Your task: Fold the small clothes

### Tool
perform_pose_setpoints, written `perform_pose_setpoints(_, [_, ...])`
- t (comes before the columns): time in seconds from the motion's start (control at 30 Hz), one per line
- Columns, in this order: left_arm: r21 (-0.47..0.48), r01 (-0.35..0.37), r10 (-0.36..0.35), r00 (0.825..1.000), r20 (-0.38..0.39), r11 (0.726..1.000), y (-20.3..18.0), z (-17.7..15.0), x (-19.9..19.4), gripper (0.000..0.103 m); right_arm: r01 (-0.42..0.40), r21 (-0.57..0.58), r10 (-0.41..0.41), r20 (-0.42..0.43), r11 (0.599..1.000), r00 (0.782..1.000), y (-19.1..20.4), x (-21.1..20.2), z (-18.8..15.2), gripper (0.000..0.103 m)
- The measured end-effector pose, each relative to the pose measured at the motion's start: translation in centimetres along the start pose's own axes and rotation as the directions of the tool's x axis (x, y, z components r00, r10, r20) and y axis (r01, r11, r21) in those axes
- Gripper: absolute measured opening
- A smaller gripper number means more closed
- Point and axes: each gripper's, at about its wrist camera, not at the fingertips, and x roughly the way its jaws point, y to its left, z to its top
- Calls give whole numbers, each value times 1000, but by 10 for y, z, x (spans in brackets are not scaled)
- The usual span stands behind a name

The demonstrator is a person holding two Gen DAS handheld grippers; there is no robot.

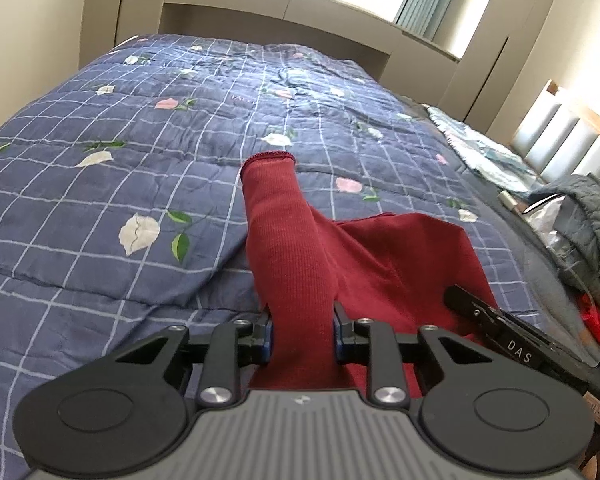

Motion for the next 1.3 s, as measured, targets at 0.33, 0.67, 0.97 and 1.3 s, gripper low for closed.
perform_pose_setpoints(0.33, [-19,-6,6,999,40,1000,54,16,-35,28,-39,-36,39,-7,999,999,63,10,14,13])
perform_pose_setpoints(0.67, [-67,-53,57,996,68,996,132,34,-60,28,-107,-83,102,-54,991,993,146,54,19,13])
perform_pose_setpoints(0.97, [-144,-76,76,997,-7,987,188,21,-30,29,-101,-72,87,-171,992,981,177,99,-7,13])
perform_pose_setpoints(1.3, [-186,-71,69,997,-19,980,200,10,-24,34,-66,-79,49,-201,995,978,168,109,-17,20])
